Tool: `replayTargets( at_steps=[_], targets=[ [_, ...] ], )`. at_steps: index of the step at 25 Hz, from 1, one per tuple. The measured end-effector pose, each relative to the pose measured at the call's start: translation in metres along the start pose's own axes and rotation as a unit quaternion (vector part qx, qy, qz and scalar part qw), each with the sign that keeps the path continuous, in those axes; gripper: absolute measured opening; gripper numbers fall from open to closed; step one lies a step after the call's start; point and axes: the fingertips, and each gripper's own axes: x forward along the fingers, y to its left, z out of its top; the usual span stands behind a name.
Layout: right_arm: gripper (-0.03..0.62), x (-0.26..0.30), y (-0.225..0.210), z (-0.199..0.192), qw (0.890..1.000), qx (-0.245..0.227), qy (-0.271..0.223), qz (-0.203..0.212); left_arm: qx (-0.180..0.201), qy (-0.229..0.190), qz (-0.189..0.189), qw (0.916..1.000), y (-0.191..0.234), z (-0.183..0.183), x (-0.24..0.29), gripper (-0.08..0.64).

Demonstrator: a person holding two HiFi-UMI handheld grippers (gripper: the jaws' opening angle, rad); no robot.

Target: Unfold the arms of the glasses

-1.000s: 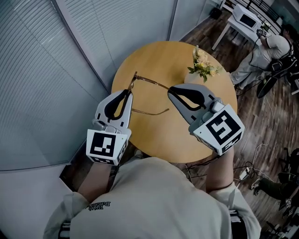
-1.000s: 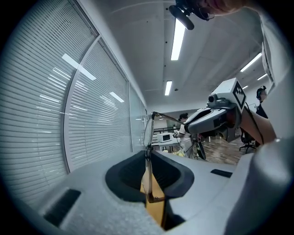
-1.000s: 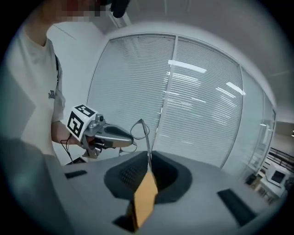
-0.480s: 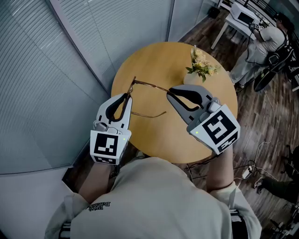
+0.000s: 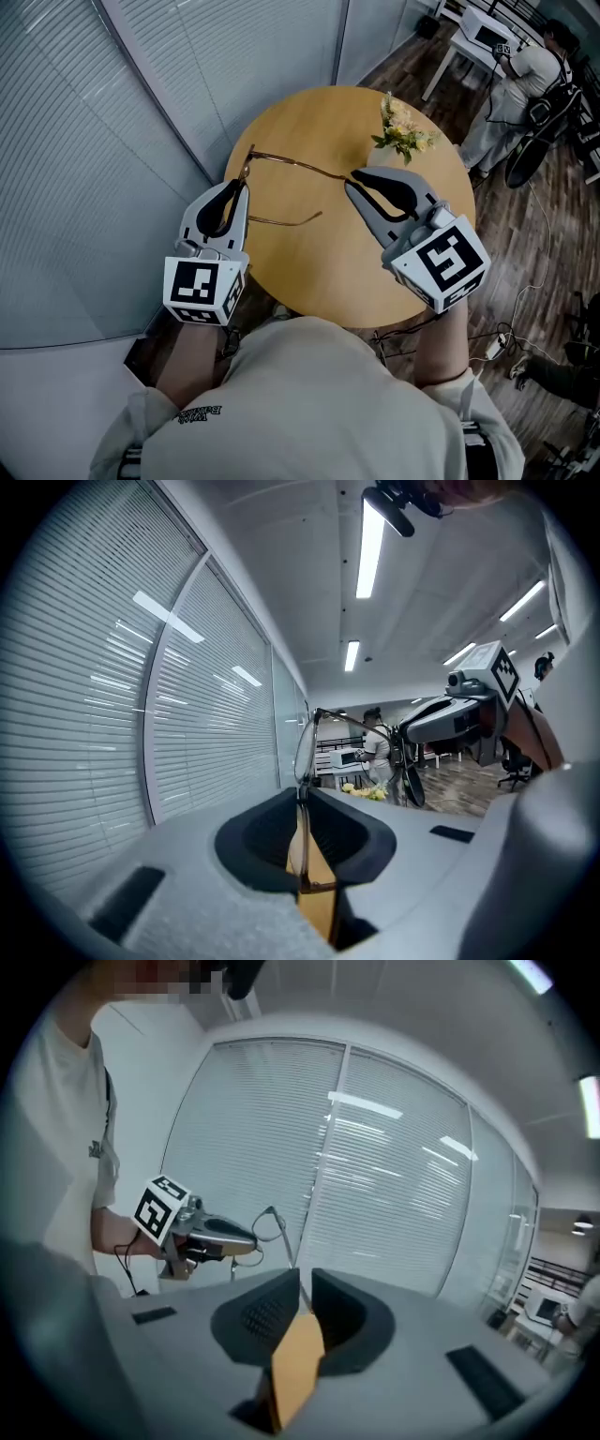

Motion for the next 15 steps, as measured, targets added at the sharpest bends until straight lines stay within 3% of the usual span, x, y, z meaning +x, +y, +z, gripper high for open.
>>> replayTargets(
  at_steps=[9,15],
  targets=[
    [0.044,-0.028,-0.024,0.027,0.989,0.066,-0.113,-0.074,-0.013,-0.063,0.021,0.9977,0.007,0.04,-0.01,0.051],
    [0.044,-0.051,-0.034,0.051,0.978,0.08,-0.155,-0.115,-0.004,-0.093,0.023,0.9954,0.007,0.071,-0.025,0.051]
  ],
)
